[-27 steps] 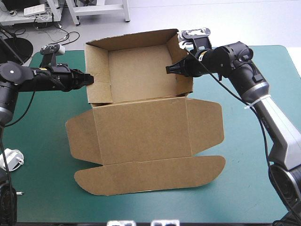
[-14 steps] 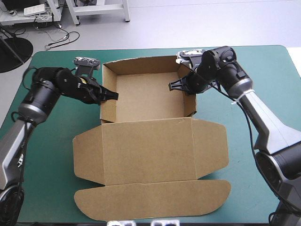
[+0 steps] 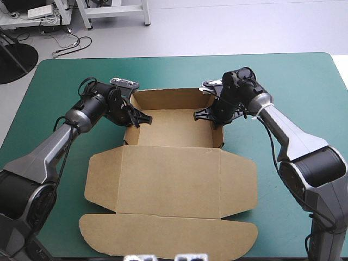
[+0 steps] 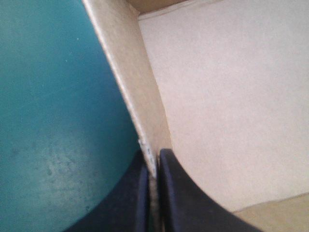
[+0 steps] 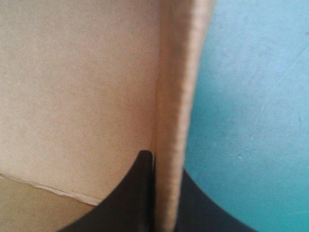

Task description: Fold the box

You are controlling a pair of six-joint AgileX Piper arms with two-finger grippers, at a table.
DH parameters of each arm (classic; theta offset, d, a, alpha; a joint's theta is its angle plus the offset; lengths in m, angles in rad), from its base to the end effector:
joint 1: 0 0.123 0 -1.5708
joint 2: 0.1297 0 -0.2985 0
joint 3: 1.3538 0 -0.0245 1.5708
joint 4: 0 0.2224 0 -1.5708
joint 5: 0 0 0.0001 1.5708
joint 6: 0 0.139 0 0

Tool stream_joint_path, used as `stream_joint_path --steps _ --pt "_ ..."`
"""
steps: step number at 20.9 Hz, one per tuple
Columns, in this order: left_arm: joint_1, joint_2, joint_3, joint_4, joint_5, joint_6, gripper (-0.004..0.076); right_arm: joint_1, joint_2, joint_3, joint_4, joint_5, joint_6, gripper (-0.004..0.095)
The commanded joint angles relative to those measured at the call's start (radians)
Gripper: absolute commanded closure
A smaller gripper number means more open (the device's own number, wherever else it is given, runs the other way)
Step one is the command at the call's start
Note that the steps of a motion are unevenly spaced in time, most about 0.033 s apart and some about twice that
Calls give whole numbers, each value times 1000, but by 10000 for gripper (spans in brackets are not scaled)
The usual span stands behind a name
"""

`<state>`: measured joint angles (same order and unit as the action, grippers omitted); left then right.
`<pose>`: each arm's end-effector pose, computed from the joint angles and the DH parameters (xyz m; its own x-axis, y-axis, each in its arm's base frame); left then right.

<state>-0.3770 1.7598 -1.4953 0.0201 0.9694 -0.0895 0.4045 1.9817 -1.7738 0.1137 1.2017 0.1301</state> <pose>0.3485 -0.1355 0.2647 -0.8730 0.2617 -0.4116 0.2945 0.9555 -0.0171 0.3725 0.1755 0.2426 -0.9483 -0.2216 -0.2270 -0.2576 0.9556 0.1433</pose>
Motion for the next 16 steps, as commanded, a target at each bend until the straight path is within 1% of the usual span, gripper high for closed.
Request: stream_joint_path --steps 1,3,5,6,7,8,9,10,12,13,14,15,16 --pt "-21 -1 -21 -53 -61 16 733 16 -63 -31 49 -81 -69 907" --pt "-21 6 -21 -50 -55 16 733 16 -63 -31 15 -68 -74 880" --pt "-21 9 -21 -50 -24 32 732 16 -63 -31 -12 -40 -72 771" --pt "-21 9 -21 -50 -8 50 727 16 -63 -31 -24 -25 -72 675" --pt "-21 9 -23 -50 7 71 714 16 -63 -31 -26 -20 -72 606" --pt "-21 10 -25 -50 16 73 675 16 -63 -31 -26 -18 -72 534" --pt "-21 10 -29 -50 26 81 612 16 -63 -31 -26 -18 -72 512" --pt "-21 10 -30 -50 28 89 573 16 -63 -31 -26 -18 -72 512" --pt "-21 10 -30 -47 28 99 433 16 -65 -31 -34 -15 -72 512" --pt "-21 10 -30 -41 22 99 345 16 -67 -31 -39 -13 -72 512" --pt "-21 10 -30 -26 11 99 290 16 -66 -33 -48 -7 -72 512" --pt "-21 9 -33 -20 8 99 251 16 -66 -48 -64 11 -72 513" --pt "-21 9 -45 -20 10 99 248 16 -66 -65 -82 28 -72 517"
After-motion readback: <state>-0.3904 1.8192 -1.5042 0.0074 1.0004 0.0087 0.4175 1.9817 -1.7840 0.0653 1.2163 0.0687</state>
